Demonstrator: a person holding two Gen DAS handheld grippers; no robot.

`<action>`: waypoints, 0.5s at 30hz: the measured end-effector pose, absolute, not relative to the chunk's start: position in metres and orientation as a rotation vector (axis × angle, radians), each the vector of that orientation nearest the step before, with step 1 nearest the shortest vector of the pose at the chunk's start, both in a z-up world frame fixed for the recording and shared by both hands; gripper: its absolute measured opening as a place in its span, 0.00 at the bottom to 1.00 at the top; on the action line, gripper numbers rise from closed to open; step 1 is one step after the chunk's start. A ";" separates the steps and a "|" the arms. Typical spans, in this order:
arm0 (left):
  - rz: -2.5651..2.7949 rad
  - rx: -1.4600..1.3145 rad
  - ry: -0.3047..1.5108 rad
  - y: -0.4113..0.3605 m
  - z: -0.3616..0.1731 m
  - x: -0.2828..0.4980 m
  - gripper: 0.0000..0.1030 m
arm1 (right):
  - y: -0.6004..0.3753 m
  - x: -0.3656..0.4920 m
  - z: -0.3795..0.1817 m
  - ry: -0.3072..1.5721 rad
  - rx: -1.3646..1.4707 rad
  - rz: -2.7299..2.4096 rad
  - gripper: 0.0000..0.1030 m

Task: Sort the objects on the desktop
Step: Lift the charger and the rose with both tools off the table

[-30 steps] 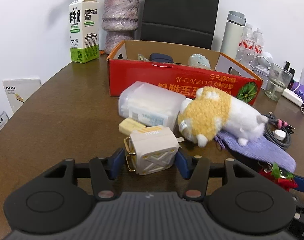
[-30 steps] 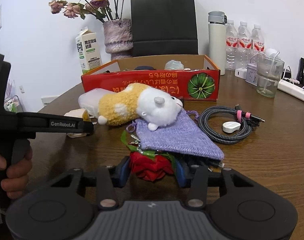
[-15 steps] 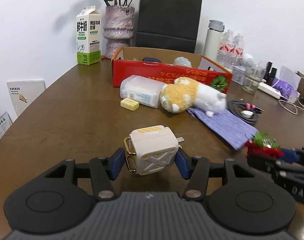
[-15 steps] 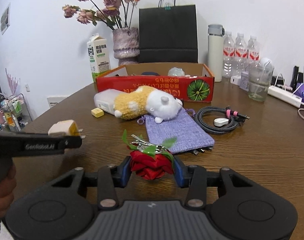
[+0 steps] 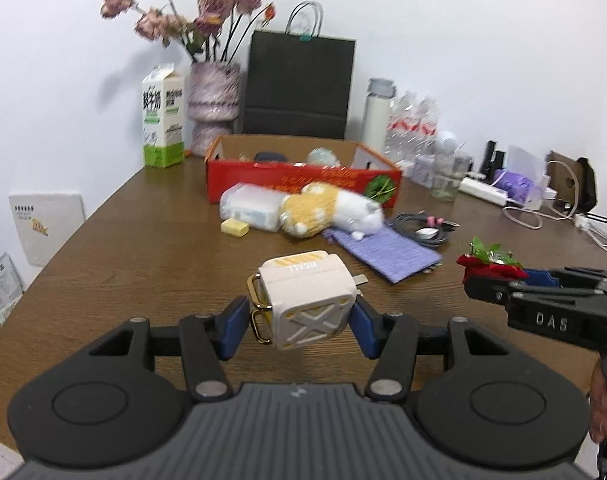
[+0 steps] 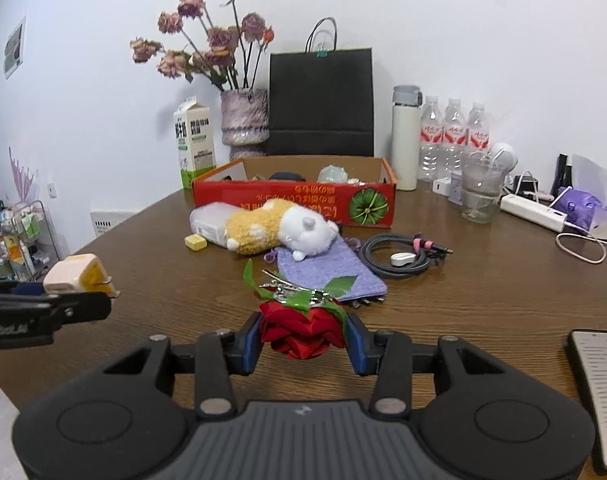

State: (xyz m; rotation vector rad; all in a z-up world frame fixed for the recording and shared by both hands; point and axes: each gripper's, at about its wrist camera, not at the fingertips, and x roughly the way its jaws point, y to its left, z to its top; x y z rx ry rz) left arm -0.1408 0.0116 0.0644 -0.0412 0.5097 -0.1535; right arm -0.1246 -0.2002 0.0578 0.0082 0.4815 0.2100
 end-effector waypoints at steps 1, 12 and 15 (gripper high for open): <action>-0.158 -0.040 0.499 0.012 0.068 -0.145 0.54 | -0.203 -0.129 0.062 0.473 0.010 0.212 0.40; -0.168 -0.058 0.432 0.027 0.095 -0.163 0.54 | -0.245 -0.169 0.121 0.394 -0.066 0.257 0.40; -0.185 -0.073 0.438 0.032 0.098 -0.168 0.54 | -0.256 -0.178 0.129 0.407 -0.082 0.283 0.40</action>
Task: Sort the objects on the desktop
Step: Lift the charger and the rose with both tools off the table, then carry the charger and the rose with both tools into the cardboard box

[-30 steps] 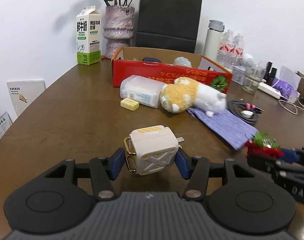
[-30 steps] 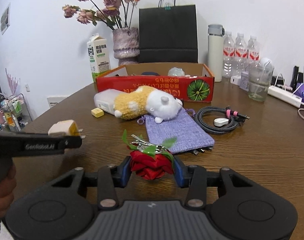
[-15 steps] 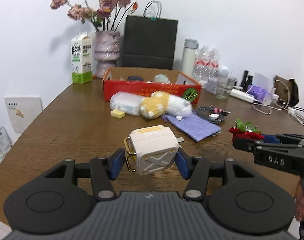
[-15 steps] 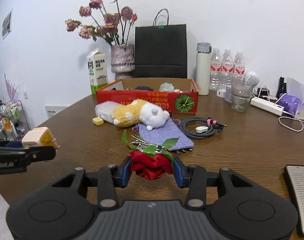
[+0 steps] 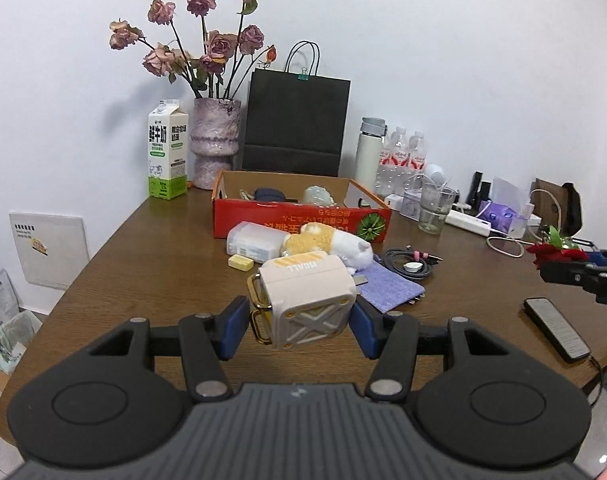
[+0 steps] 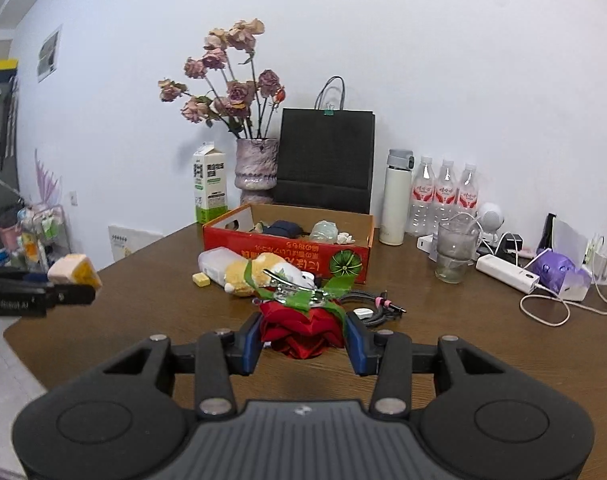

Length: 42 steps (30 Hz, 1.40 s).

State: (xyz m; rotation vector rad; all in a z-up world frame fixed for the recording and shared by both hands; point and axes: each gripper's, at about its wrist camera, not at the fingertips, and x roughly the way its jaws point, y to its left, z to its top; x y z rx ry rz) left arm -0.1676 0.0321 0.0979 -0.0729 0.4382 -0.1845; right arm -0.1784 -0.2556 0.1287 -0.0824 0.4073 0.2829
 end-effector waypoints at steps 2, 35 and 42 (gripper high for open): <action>-0.199 -0.076 0.445 0.035 0.100 -0.169 0.54 | -0.259 -0.181 0.130 0.431 -0.075 0.307 0.40; -0.179 -0.076 0.442 0.055 0.142 0.007 0.54 | -0.251 0.012 0.167 0.449 -0.118 0.336 0.40; -0.166 -0.070 0.438 0.050 0.150 0.055 0.54 | -0.241 0.062 0.170 0.456 -0.093 0.343 0.40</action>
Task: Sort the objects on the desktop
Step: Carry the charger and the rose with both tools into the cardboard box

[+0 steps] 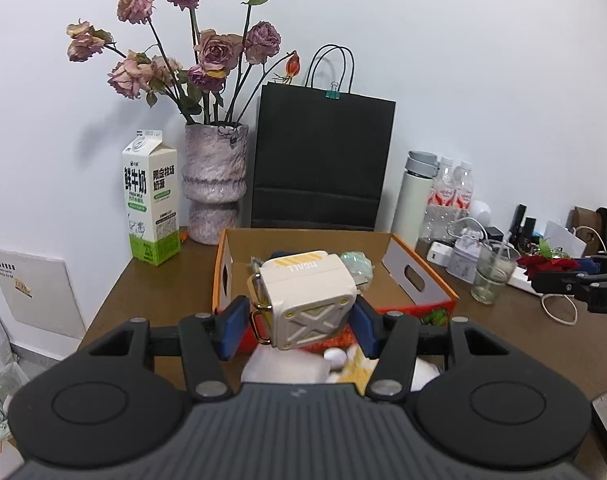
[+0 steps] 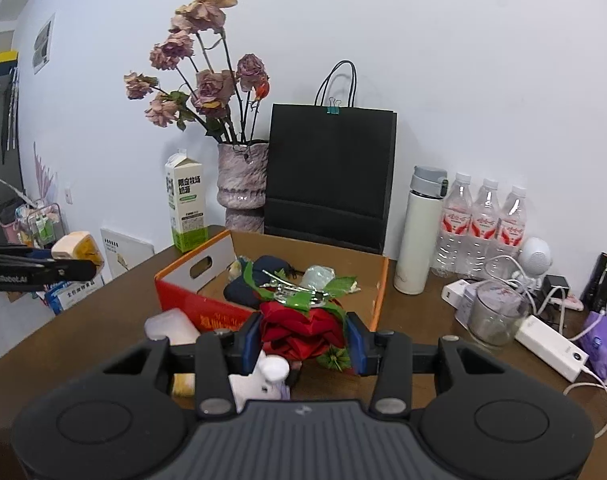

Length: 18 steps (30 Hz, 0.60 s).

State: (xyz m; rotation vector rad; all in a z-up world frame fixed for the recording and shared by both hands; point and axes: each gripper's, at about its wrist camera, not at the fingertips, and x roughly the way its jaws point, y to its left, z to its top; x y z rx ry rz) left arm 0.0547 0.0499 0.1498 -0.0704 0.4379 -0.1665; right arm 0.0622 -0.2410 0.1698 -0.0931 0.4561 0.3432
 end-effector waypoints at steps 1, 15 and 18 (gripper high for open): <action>-0.169 -0.073 0.434 0.049 0.151 0.061 0.54 | -0.239 0.069 0.170 0.455 -0.091 0.345 0.41; -0.182 -0.115 0.527 0.051 0.152 0.175 0.54 | -0.232 0.173 0.183 0.462 0.001 0.324 0.40; -0.175 -0.109 0.552 0.052 0.151 0.200 0.54 | -0.230 0.201 0.181 0.483 0.003 0.302 0.40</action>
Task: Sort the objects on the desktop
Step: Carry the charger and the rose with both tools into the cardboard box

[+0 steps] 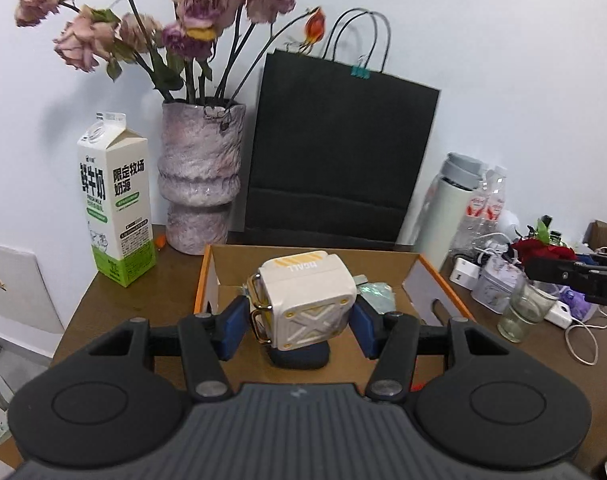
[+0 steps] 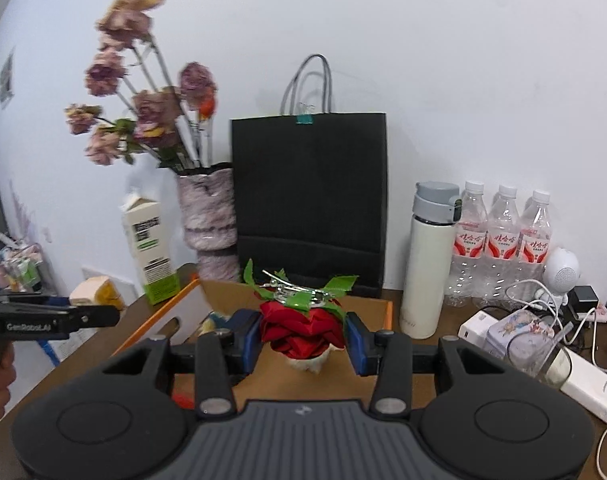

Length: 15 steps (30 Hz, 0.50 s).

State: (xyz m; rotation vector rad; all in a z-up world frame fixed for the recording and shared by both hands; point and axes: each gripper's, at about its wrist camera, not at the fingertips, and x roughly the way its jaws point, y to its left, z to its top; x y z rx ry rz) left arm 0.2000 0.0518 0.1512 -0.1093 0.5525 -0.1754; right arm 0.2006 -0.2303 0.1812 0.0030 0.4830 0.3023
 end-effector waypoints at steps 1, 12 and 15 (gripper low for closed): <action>-0.173 -0.105 0.563 0.052 0.151 0.209 0.54 | -0.230 0.209 0.179 0.496 0.010 0.299 0.40; -0.102 -0.080 0.751 0.061 0.126 0.307 0.54 | -0.215 0.306 0.137 0.702 0.046 0.249 0.40; -0.086 -0.115 0.832 0.066 0.111 0.332 0.54 | -0.208 0.327 0.125 0.742 0.029 0.210 0.40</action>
